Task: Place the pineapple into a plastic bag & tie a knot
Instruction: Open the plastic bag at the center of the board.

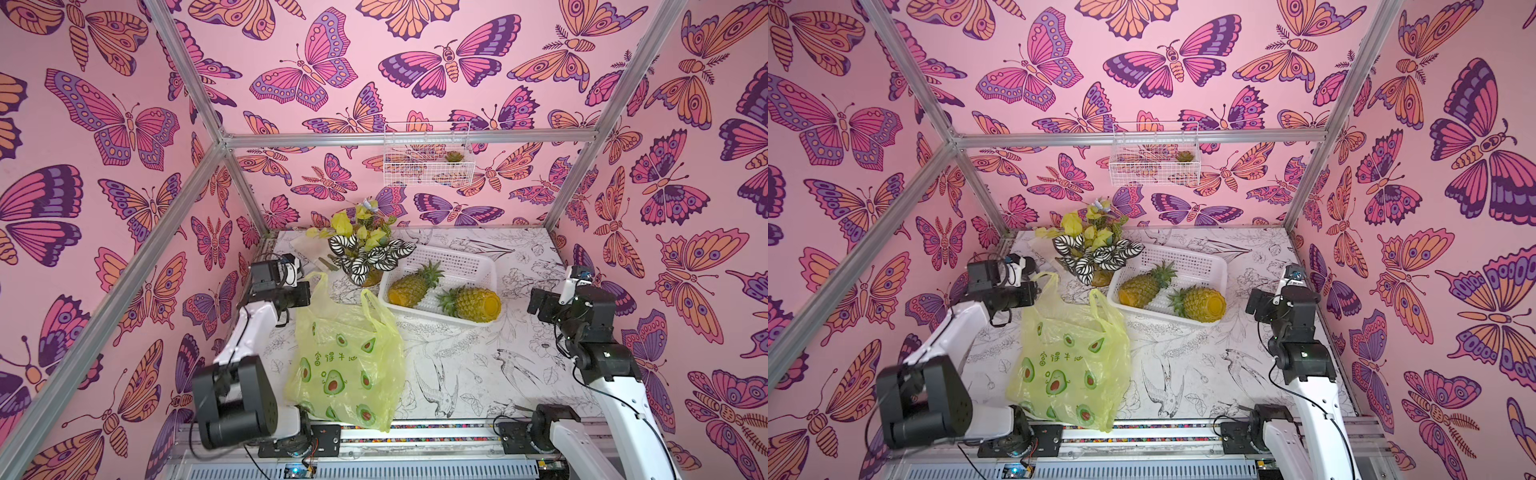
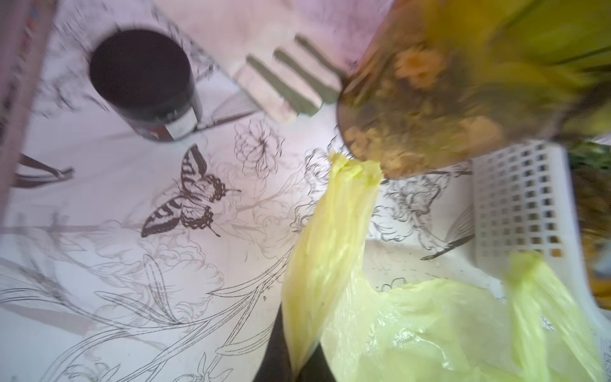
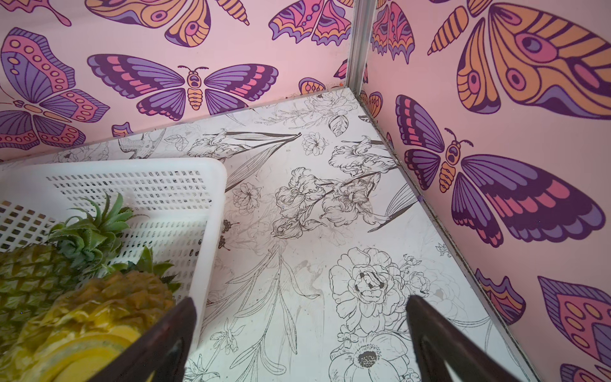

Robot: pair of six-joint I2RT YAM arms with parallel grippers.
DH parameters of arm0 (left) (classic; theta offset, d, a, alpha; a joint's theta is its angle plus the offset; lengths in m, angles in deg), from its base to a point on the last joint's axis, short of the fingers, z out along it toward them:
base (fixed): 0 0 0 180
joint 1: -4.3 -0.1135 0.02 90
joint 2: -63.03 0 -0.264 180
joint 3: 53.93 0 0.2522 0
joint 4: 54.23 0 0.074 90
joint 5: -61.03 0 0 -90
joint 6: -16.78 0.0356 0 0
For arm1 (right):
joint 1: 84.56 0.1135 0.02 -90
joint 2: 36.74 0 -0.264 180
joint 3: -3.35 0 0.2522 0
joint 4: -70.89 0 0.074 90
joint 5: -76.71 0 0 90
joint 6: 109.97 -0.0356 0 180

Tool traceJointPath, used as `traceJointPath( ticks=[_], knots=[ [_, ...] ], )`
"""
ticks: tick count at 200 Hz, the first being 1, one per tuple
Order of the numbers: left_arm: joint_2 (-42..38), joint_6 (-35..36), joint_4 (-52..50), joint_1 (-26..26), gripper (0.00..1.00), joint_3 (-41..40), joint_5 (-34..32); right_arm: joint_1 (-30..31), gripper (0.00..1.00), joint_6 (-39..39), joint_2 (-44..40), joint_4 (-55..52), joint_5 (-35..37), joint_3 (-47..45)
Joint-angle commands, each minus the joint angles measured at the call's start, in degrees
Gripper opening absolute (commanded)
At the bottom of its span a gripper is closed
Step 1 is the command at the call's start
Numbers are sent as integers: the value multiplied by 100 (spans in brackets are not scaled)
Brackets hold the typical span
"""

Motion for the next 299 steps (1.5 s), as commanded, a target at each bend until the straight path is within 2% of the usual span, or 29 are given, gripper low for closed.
traceJointPath(
  ticks=[1,16,35,54,68,80,93,120,145,167,197,243,278,299],
  knots=[
    [-1162,502,227,102,0,-627,-72,-20,99,241,59,-81,-181,236],
    [-2077,824,261,115,0,-967,163,-20,99,333,96,-1,-247,264],
    [-3021,1223,265,129,0,-1172,670,-11,98,640,165,172,-719,312],
    [-3678,1591,199,127,0,-1233,1556,21,94,799,349,231,-1465,513],
    [-3931,1636,83,127,0,-1107,2155,143,88,906,434,400,-2405,593],
    [-3974,1649,-85,127,0,-911,2683,505,85,1109,452,581,-3152,623],
    [-3904,1664,-260,127,0,-689,3254,1024,85,1344,445,718,-3511,660],
    [-3554,1568,-352,152,0,-342,3917,2436,89,1594,916,635,-3418,1140],
    [-3105,1603,-352,345,0,53,4144,3742,91,1753,1734,774,-3236,1579],
    [-2825,1554,-353,443,0,412,4318,4368,92,1812,2437,1486,-3254,1745],
    [-2785,1486,-544,452,0,862,4368,4648,93,1815,3475,2449,-3528,2071],
    [-2788,1959,-1302,452,0,1050,4293,4835,94,1765,5194,3362,-4178,2907],
    [-2807,2093,-1301,452,0,1069,4131,4929,81,1729,5990,3410,-5044,3509],
    [-2795,2117,-1307,452,0,1130,4057,4971,68,1901,6218,3327,-5350,3644]
  ],
)
